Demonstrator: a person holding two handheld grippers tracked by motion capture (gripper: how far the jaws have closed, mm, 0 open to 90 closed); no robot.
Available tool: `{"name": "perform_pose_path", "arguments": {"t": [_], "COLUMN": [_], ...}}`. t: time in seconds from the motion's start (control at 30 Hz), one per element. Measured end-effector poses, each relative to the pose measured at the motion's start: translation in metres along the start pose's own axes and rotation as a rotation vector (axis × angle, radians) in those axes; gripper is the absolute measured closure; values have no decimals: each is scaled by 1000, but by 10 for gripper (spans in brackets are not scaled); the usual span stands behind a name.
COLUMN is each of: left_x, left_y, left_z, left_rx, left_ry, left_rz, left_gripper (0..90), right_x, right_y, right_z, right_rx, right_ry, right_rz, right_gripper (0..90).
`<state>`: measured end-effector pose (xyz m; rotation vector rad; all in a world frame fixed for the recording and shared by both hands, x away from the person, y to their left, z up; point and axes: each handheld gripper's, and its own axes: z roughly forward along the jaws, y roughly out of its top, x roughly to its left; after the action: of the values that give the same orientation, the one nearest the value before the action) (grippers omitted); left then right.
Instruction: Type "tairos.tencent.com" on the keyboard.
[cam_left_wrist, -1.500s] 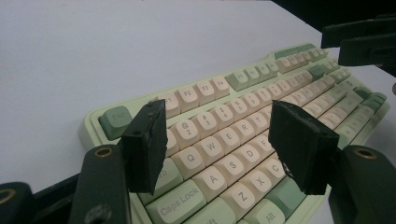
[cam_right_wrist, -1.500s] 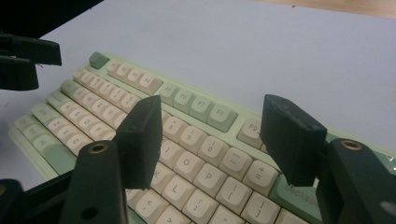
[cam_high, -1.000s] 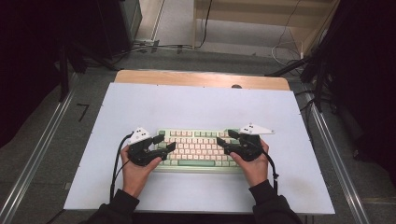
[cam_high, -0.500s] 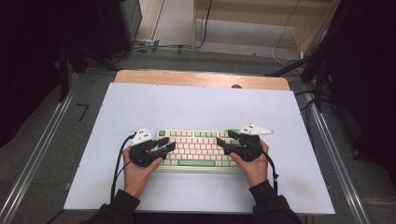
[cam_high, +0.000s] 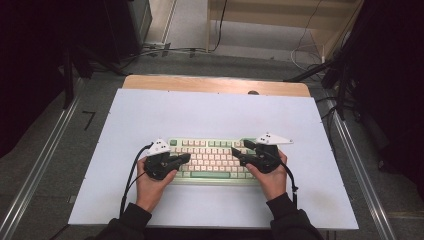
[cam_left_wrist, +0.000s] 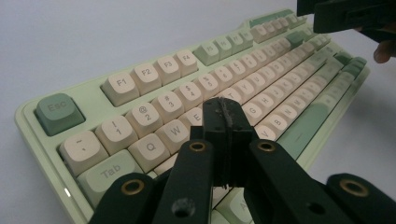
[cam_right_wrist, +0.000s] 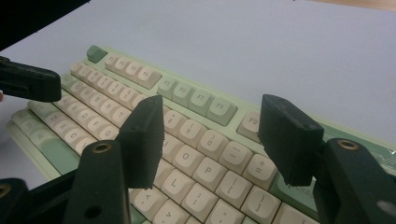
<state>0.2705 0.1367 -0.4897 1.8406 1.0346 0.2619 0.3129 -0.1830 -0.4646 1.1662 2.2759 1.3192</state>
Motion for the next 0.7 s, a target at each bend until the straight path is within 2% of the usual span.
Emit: {"name": "perform_pose_path", "arguments": {"t": [0.47,0.63,0.7], "left_x": [0,-1,-1], "left_y": [-2,-3,-2], "left_z": [8,13,12], "left_rx": [38,84,80], "left_ry": [28,56,51], "left_rz": [15,30,30], "left_gripper": [900,900,900], "right_x": [1,1,1], "right_y": [0,0,-1], "right_z": [0,1,1], "right_rx": [2,5,8], "right_ry": [1,2,2], "right_rz": [-3,-2,-2], "right_gripper": [394,394,394]}}
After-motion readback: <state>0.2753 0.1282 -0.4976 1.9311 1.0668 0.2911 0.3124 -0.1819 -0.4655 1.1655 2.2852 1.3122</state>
